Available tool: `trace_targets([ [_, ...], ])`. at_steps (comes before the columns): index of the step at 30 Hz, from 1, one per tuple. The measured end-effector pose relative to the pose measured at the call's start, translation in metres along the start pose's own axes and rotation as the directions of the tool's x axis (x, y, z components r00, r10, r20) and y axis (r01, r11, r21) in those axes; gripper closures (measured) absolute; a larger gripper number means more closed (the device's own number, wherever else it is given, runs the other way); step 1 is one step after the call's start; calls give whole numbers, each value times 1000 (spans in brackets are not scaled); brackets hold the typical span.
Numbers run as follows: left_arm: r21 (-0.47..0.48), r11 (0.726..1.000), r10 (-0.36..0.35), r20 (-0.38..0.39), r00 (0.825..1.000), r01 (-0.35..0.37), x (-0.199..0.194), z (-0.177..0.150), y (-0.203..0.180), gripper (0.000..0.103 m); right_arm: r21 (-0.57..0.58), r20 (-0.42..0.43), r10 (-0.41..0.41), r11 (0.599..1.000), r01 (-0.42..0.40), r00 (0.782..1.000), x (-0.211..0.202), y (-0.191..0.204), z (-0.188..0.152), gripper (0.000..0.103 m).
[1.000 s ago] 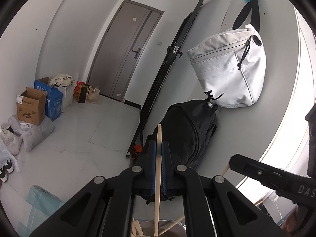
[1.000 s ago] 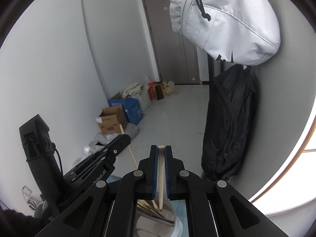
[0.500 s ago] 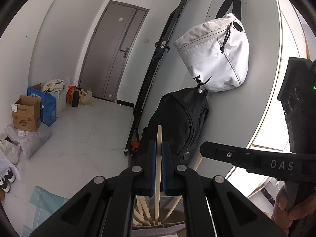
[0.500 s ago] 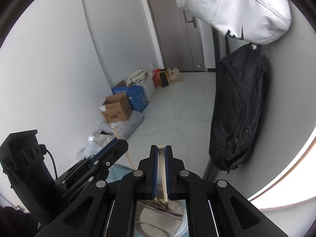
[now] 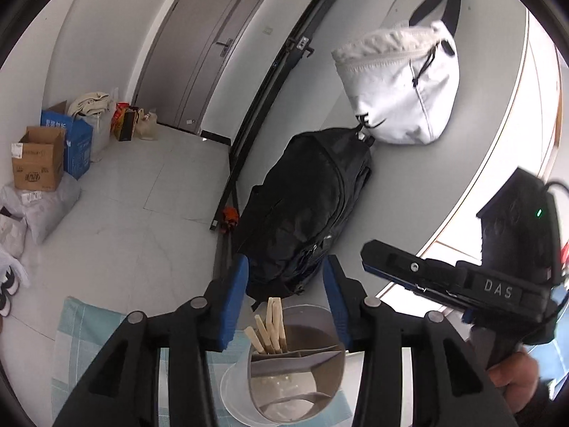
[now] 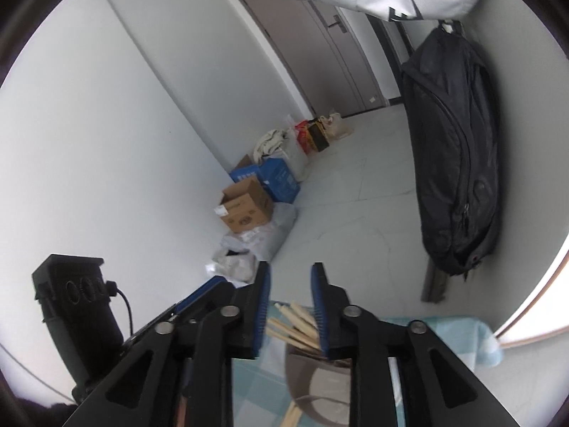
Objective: Organize utensils
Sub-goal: 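Open both tools to drop the chopsticks into the holder, then move both open tools back down toward the remaining chopsticks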
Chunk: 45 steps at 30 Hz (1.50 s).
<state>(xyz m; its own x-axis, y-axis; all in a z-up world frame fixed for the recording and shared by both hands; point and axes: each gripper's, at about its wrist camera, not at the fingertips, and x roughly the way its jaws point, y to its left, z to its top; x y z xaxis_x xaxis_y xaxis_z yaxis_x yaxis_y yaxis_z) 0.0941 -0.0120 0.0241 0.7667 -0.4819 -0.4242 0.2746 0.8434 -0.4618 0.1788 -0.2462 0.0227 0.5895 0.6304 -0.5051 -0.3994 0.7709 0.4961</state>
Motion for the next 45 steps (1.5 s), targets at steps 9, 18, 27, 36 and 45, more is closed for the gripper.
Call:
trace_targets([
  [9, -52, 997, 52, 3, 999, -51, -27, 9, -6, 49, -10, 62, -25, 1000, 26, 998, -38, 21, -14, 54],
  [18, -69, 995, 76, 13, 997, -75, -63, 7, -21, 37, -73, 106, -31, 997, 39, 994, -77, 55, -33, 45],
  [27, -8, 991, 136, 51, 989, -136, -99, -3, -39, 35, -149, 170, -8, 988, 33, 985, -108, 87, -65, 42],
  [36, 38, 976, 211, 93, 973, -215, -130, -24, -37, 22, -182, 205, 16, 983, 22, 979, -117, 103, -109, 35],
  [45, 67, 956, 278, 109, 954, -286, -133, -60, -19, 11, -195, 190, 2, 980, 35, 982, -103, 100, -161, 26],
])
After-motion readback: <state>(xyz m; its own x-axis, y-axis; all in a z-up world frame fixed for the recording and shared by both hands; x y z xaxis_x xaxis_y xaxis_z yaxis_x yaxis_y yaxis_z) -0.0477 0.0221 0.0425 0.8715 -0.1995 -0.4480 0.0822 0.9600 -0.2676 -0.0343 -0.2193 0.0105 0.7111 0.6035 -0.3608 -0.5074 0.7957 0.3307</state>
